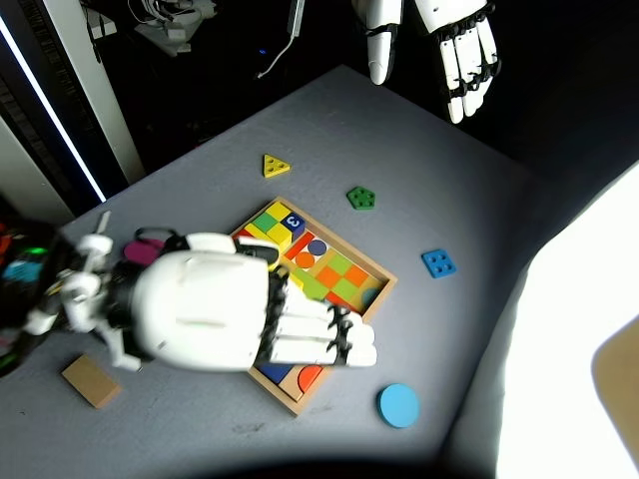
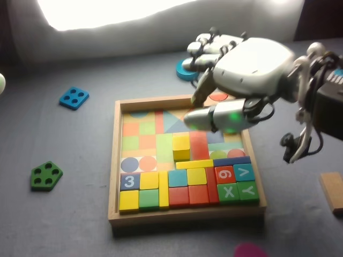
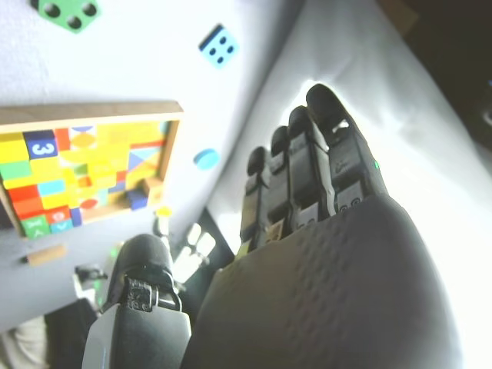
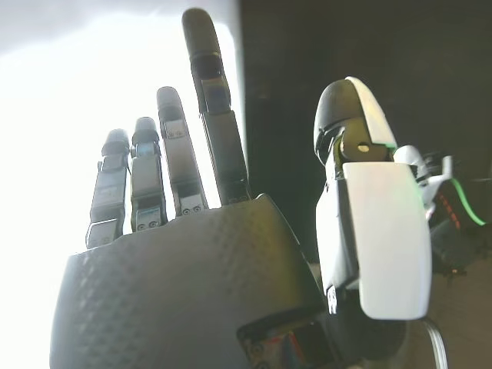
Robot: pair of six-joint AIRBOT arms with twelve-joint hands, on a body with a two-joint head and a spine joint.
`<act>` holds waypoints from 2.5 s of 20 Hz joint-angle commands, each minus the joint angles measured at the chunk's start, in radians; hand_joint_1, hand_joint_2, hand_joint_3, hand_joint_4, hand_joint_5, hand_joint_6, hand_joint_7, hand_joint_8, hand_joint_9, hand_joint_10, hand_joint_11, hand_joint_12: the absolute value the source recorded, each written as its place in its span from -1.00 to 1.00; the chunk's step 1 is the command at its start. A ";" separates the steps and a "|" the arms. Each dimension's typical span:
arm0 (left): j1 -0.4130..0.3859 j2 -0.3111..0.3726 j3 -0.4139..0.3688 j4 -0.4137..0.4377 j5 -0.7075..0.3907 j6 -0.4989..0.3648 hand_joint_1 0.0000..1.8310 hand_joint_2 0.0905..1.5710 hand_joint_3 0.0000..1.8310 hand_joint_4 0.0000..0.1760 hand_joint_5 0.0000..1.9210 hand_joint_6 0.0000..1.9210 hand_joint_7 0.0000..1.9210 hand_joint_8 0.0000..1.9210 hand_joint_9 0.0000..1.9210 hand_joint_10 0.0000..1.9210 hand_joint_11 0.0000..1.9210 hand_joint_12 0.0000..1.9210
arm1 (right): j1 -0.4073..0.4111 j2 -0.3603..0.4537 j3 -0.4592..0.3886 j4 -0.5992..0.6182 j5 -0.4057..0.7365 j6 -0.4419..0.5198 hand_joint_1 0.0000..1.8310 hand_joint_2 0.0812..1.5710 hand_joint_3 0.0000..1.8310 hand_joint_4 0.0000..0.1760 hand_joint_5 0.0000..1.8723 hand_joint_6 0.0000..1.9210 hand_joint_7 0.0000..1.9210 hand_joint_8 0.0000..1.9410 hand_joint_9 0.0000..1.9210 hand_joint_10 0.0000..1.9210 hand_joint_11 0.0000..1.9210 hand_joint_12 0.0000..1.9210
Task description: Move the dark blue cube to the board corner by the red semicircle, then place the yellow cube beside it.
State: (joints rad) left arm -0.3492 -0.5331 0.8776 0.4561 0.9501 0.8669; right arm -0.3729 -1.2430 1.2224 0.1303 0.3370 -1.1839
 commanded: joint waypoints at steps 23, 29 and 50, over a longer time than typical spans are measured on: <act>-0.012 0.001 0.003 0.030 -0.086 0.002 -1.00 0.54 -1.00 -0.83 -0.87 -1.00 -0.87 -1.00 -0.82 -1.00 -1.00 -0.28 | -0.060 -0.064 -0.040 -0.086 0.109 -0.012 -0.94 0.48 -1.00 -1.00 -0.05 -0.99 -0.74 -1.00 -0.95 -0.99 -1.00 -1.00; -0.012 0.001 0.004 0.030 -0.086 0.002 -1.00 0.53 -1.00 -0.78 -0.87 -1.00 -0.86 -1.00 -0.83 -1.00 -1.00 -0.29 | -0.076 -0.063 -0.027 -0.086 0.099 -0.013 -0.93 0.48 -1.00 -1.00 -0.05 -0.99 -0.71 -0.99 -0.93 -0.98 -0.99 -0.99; -0.012 0.001 0.004 0.030 -0.086 0.001 -1.00 0.52 -1.00 -0.71 -0.86 -1.00 -0.88 -1.00 -0.84 -0.99 -1.00 -0.28 | -0.090 -0.042 0.123 -0.086 0.100 -0.003 -0.96 0.48 -1.00 -1.00 -0.06 -1.00 -0.72 -0.99 -0.93 -0.99 -1.00 -1.00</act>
State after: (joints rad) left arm -0.3492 -0.5331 0.8787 0.4557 0.9497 0.8665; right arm -0.4625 -1.2922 1.3350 0.0418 0.3824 -1.1751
